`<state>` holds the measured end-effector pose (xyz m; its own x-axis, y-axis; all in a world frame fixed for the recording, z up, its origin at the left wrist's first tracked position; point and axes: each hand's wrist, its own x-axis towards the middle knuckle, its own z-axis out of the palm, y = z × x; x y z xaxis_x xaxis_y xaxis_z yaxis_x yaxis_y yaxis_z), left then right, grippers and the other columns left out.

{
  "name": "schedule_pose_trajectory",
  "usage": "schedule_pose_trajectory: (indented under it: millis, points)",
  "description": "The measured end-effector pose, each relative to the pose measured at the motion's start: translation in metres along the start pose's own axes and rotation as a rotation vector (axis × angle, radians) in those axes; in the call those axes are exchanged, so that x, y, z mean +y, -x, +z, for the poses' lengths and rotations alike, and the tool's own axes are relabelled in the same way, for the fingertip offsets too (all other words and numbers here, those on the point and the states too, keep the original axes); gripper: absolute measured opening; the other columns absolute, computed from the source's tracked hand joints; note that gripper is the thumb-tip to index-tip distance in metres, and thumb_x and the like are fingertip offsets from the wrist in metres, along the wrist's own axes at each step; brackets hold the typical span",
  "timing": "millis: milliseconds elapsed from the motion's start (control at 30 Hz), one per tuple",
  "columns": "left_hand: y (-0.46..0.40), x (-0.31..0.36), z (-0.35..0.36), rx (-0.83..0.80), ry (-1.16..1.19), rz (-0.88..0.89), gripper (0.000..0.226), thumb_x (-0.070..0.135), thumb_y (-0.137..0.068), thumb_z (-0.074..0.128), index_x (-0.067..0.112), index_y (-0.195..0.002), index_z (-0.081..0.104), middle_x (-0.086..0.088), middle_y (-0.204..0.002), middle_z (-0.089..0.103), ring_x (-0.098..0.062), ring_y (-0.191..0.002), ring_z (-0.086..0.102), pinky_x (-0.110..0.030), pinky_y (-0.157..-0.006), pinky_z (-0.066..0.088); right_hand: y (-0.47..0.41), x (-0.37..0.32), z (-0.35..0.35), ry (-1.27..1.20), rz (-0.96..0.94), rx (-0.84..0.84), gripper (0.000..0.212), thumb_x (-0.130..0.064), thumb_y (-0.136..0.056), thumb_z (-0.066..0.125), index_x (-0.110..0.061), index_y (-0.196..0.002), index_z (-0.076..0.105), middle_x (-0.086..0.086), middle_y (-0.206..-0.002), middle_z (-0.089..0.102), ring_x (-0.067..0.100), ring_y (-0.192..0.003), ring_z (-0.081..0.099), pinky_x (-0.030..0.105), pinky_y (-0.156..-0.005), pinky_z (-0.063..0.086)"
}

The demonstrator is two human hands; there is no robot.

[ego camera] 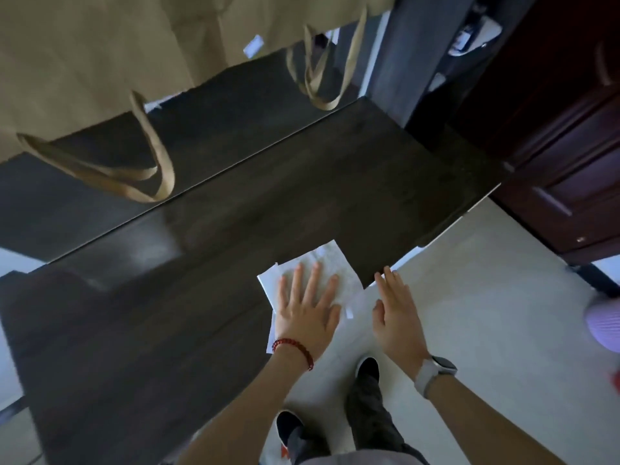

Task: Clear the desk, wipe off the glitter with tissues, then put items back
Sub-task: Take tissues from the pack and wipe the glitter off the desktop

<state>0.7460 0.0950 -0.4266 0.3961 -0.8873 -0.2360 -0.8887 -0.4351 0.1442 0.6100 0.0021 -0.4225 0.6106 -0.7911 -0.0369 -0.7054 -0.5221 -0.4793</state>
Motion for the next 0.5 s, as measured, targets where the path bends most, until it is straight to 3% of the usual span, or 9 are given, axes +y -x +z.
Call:
schedule_pose_trajectory:
  millis: [100,200,233,367,500]
  points:
    - [-0.034,0.021,-0.01,-0.031,-0.011,0.028,0.055,0.047,-0.086,0.02,0.03,-0.137,0.034,-0.006,-0.148,0.034,-0.033,-0.137,0.028,-0.047,-0.108,0.001,-0.022,0.016,-0.012,-0.035,0.03,-0.002,0.046,-0.018,-0.089,0.031,-0.001,-0.128,0.046,0.022,-0.139,0.042,0.034,-0.132,0.031,0.054,-0.104,0.033]
    - [-0.076,0.052,-0.017,-0.049,-0.02,0.087,0.068,0.048,-0.079,-0.011,0.031,-0.144,-0.001,0.0,-0.148,-0.019,-0.026,-0.137,-0.021,-0.046,-0.109,-0.021,-0.045,0.037,-0.03,-0.076,0.048,0.012,0.046,-0.019,-0.089,0.031,-0.003,-0.13,0.044,0.019,-0.141,0.04,0.034,-0.133,0.031,0.049,-0.107,0.03]
    - [-0.09,0.063,-0.019,-0.058,-0.005,0.093,0.07,0.048,-0.075,-0.017,0.031,-0.143,-0.009,0.002,-0.145,-0.026,-0.024,-0.133,-0.029,-0.046,-0.109,-0.024,-0.053,0.046,-0.037,-0.098,0.056,0.015,0.046,-0.018,-0.088,0.033,-0.003,-0.131,0.043,0.018,-0.142,0.039,0.032,-0.134,0.03,0.046,-0.108,0.028]
    - [-0.148,0.104,-0.023,-0.048,-0.027,0.05,0.066,0.05,-0.077,-0.016,0.033,-0.141,-0.015,0.0,-0.153,-0.02,-0.026,-0.138,-0.025,-0.047,-0.112,-0.015,-0.087,0.091,-0.064,-0.177,0.087,0.016,0.048,-0.018,-0.087,0.034,-0.003,-0.131,0.042,0.016,-0.143,0.038,0.027,-0.135,0.028,0.044,-0.109,0.031]
    - [-0.204,0.109,-0.035,-0.031,0.017,-0.107,0.057,0.052,-0.093,0.012,0.035,-0.142,-0.011,0.0,-0.155,-0.015,-0.027,-0.142,-0.016,-0.049,-0.115,-0.01,-0.118,0.131,-0.088,-0.211,0.055,-0.017,0.047,-0.017,-0.086,0.037,-0.005,-0.131,0.044,0.014,-0.143,0.038,0.018,-0.133,0.022,0.047,-0.107,0.036]
